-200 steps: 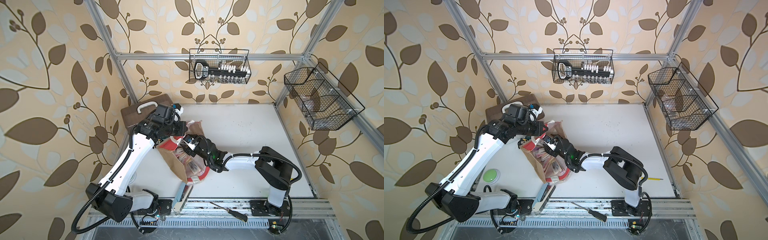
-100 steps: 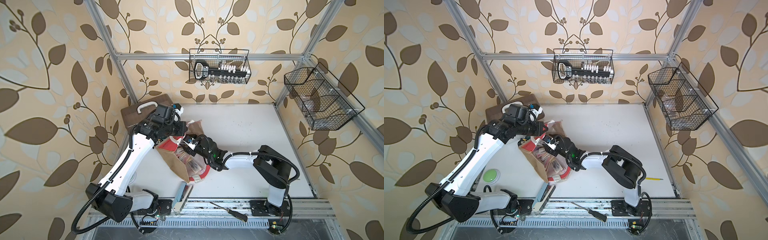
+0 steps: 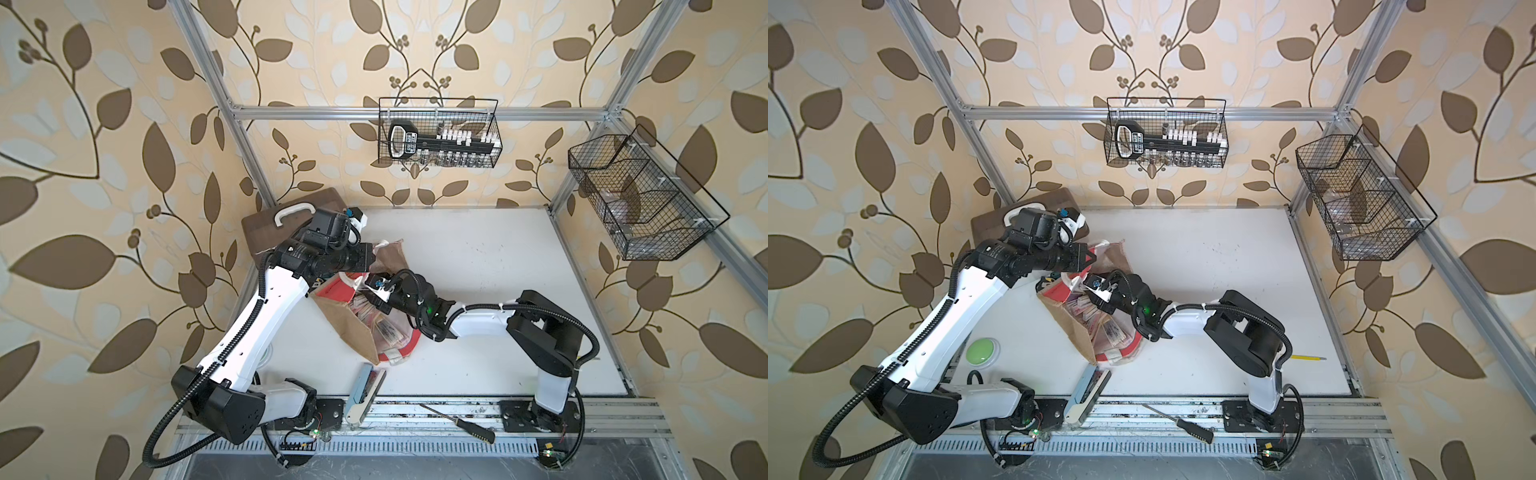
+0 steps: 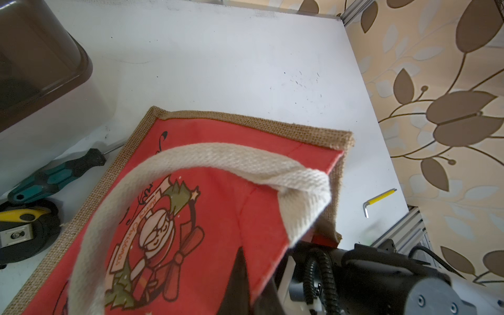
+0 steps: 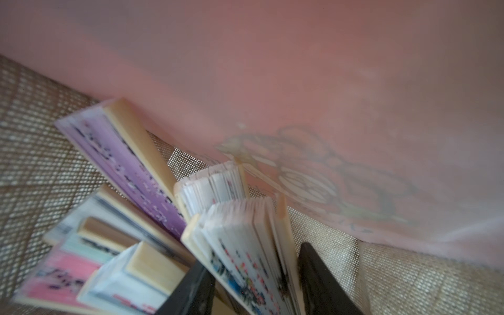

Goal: Take out the folding fans from the tote bags
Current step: Pick up the folding fan from the canvas bag.

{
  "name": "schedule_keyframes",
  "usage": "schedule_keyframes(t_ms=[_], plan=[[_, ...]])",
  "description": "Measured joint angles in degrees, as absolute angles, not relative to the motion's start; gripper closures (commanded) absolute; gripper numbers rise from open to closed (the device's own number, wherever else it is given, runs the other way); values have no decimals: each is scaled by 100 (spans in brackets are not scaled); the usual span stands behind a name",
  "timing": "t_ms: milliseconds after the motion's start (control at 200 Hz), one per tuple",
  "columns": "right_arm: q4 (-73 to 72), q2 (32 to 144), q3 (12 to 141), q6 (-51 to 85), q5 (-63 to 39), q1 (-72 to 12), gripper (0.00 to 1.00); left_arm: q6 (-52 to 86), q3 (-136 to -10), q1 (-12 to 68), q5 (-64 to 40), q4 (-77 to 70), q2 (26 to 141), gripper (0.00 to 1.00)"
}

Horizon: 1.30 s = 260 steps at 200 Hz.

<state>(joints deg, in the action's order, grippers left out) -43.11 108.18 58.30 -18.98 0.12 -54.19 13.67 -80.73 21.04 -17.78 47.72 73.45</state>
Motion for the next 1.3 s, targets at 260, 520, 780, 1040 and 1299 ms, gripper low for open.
schedule_keyframes(t_ms=[260, 520, 780, 1040, 1299], plan=[[-4318, 10818, 5830, -1914, 49, -5419, 57, 1365, -8036, 2104, -1780, 4722, 7345, 100], [-4445, 10805, 5741, -1916, 67, -5419, 61, 1365, -7955, 2104, -1780, 4637, 7343, 100], [-4615, 10558, 5568, -1916, 64, -5419, 64, 1365, -7918, 2106, -1772, 4598, 7343, 100], [-4827, 10165, 5269, -1959, 64, -5437, 65, 1367, -7865, 2104, -1743, 4591, 7343, 100], [-4825, 9500, 4672, -1966, 106, -5542, 67, 1365, -7843, 2106, -1730, 4576, 7323, 100]])
